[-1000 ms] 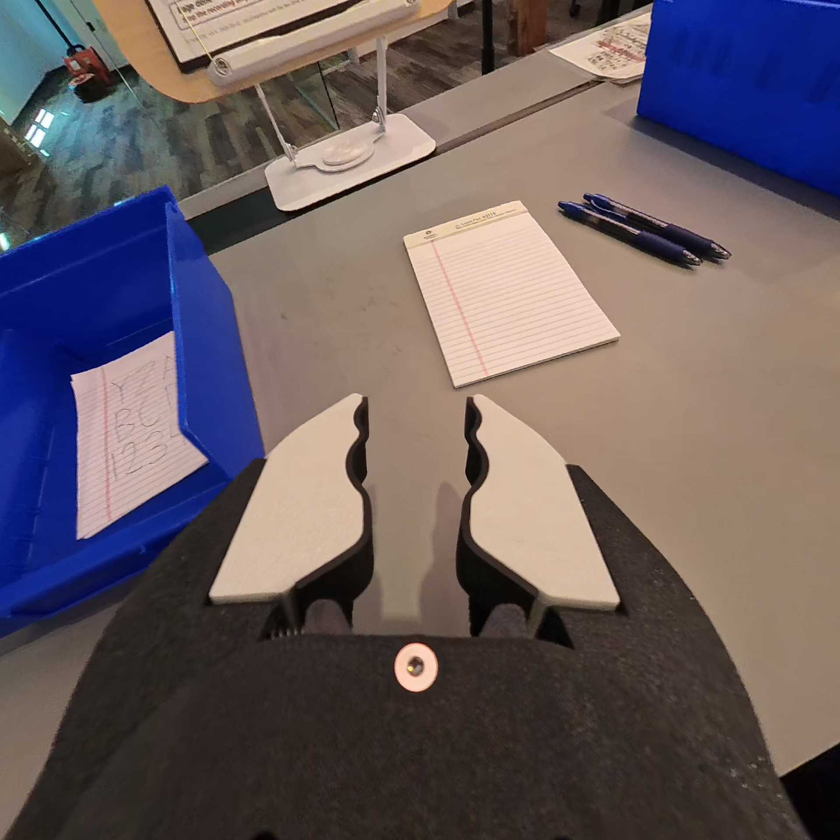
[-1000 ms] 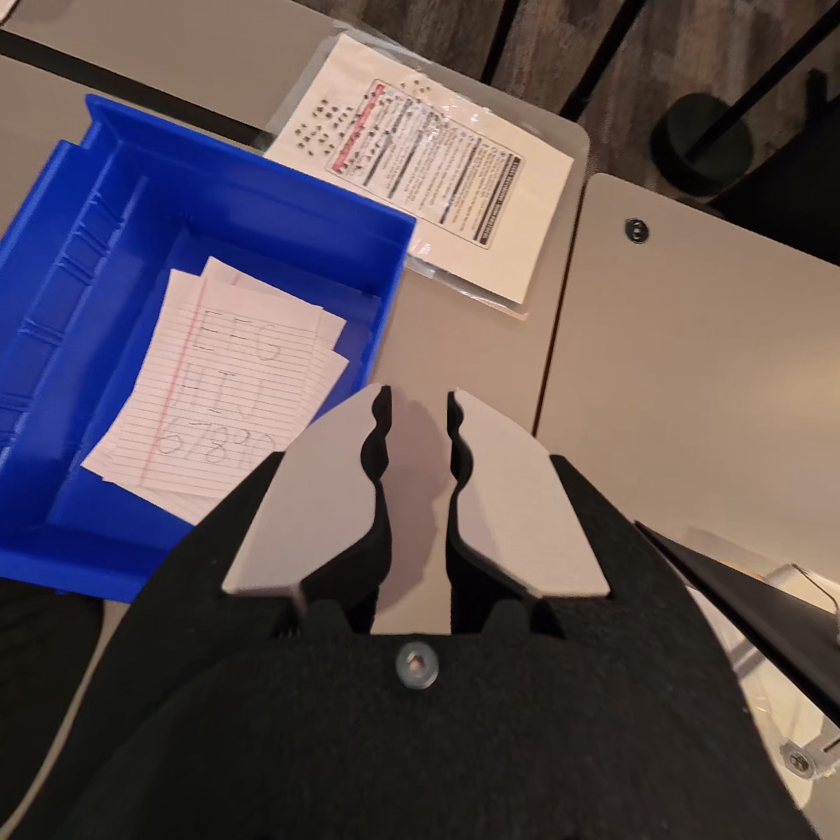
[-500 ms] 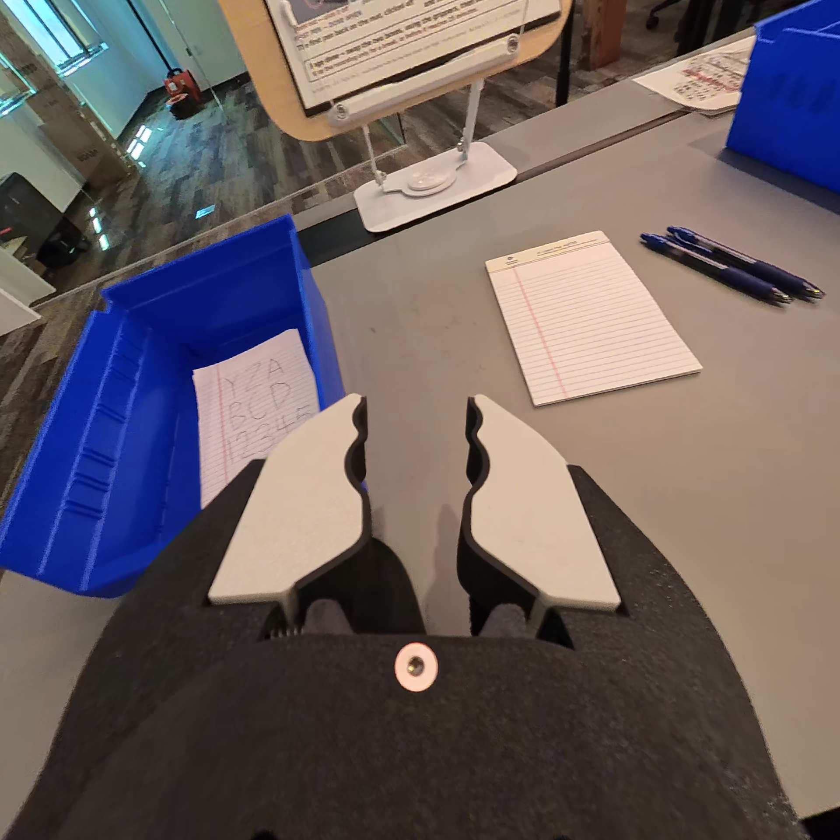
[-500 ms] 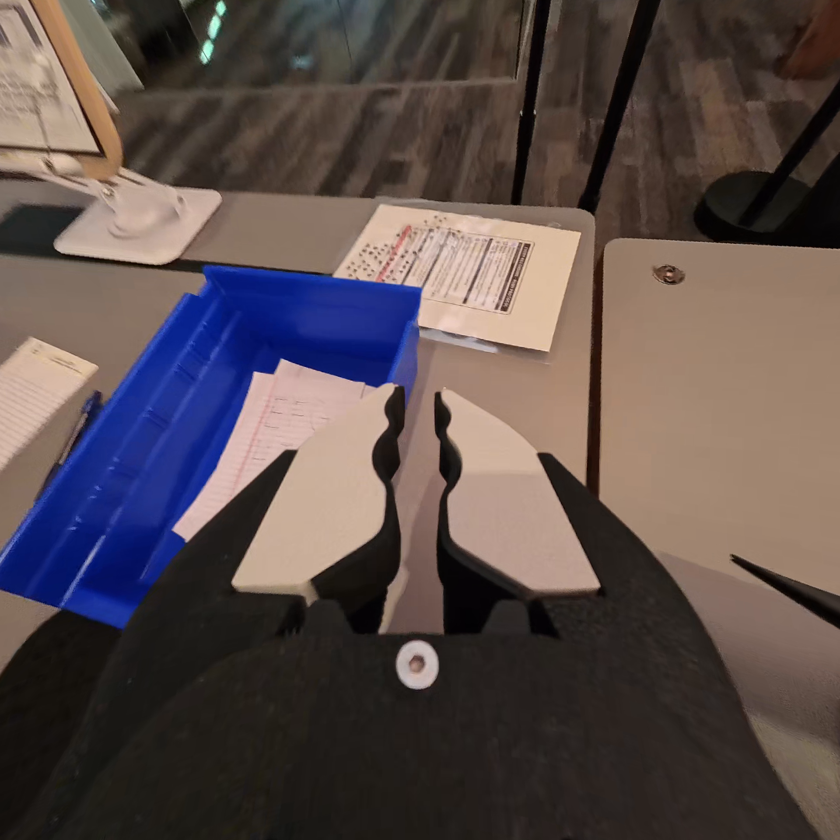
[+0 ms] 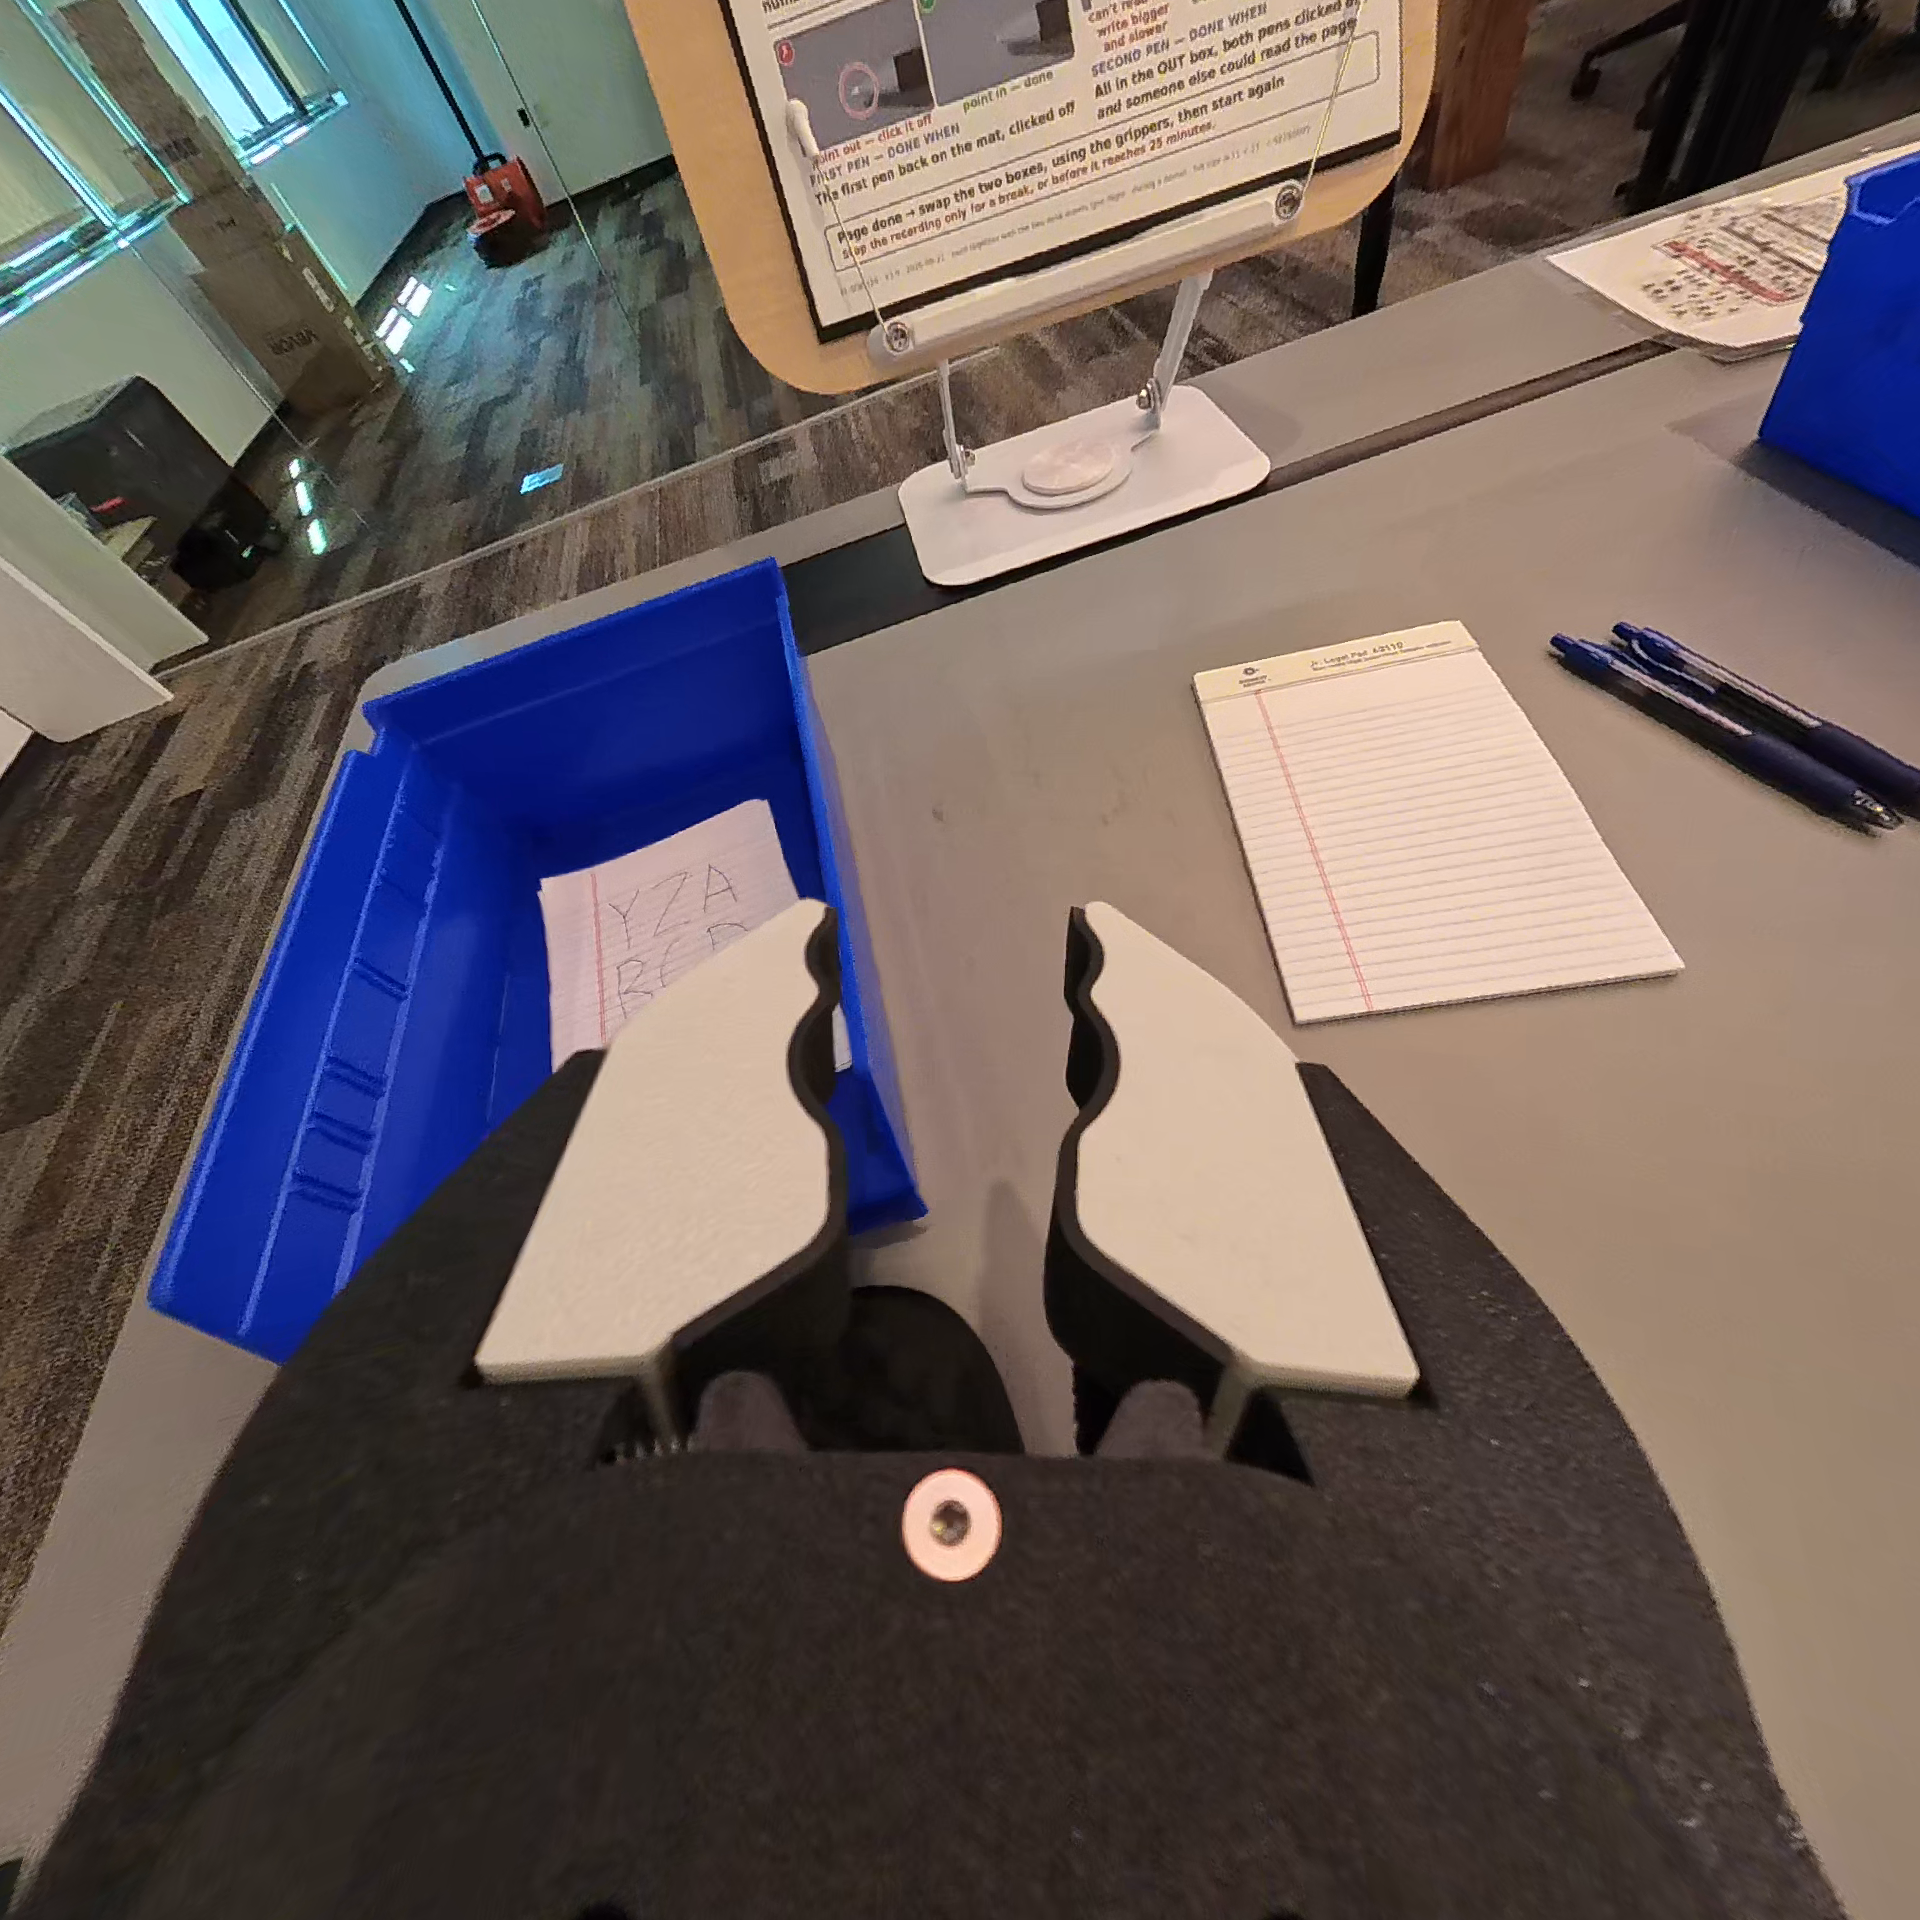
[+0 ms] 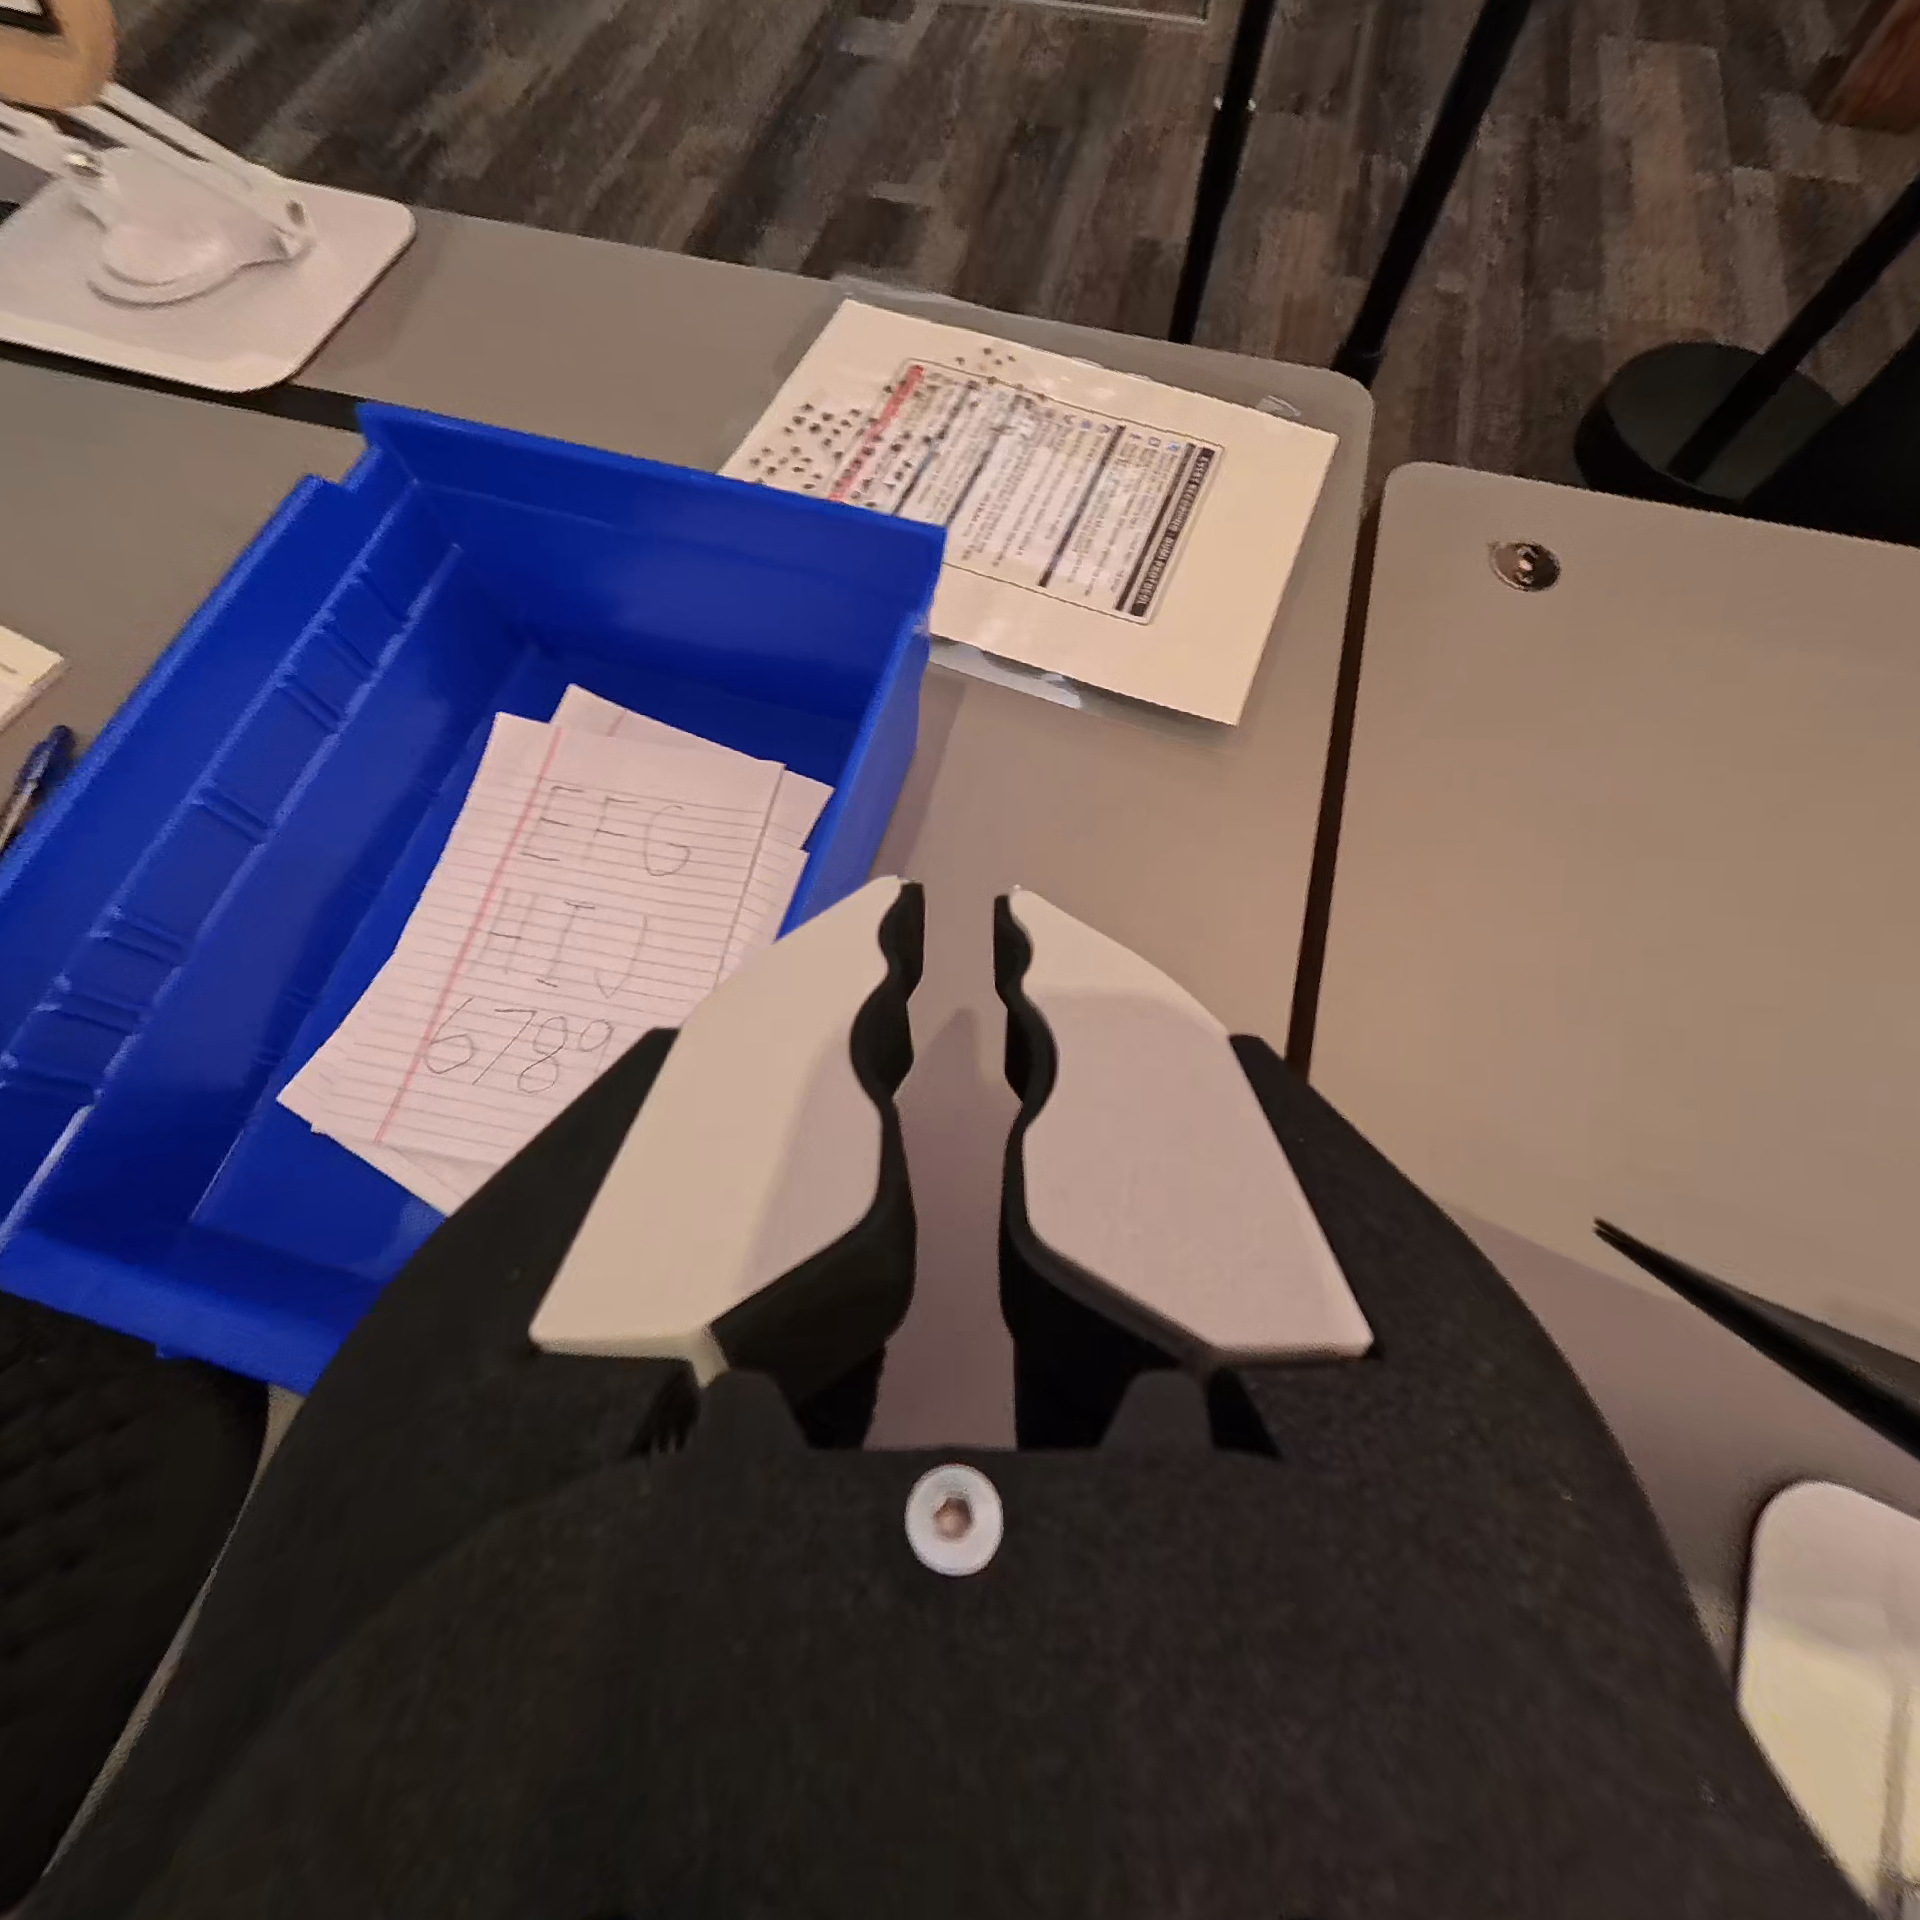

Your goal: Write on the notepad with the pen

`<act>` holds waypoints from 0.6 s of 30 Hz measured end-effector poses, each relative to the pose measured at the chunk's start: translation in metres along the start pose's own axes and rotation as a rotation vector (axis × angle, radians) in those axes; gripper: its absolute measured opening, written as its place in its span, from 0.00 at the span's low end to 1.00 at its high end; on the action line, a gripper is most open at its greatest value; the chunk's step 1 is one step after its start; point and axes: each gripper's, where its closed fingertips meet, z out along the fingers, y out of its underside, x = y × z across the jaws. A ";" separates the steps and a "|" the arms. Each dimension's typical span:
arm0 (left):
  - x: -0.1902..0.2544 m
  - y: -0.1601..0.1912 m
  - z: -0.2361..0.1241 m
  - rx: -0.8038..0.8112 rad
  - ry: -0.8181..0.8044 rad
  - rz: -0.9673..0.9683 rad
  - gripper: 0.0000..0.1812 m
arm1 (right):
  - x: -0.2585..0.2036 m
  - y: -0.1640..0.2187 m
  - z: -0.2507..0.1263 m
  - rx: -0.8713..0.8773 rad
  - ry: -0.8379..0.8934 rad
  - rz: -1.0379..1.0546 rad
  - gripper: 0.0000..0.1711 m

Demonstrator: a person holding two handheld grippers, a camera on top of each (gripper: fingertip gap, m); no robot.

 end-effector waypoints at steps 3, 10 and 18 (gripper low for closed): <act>0.006 -0.001 0.006 -0.002 0.017 -0.012 0.23 | -0.003 -0.001 0.006 -0.011 -0.031 0.002 0.08; 0.017 -0.004 0.026 0.010 0.044 -0.033 0.23 | -0.001 0.013 0.008 -0.087 0.006 -0.024 0.08; 0.024 0.003 0.032 -0.015 0.059 -0.014 0.23 | -0.002 0.010 0.003 -0.083 0.023 -0.032 0.08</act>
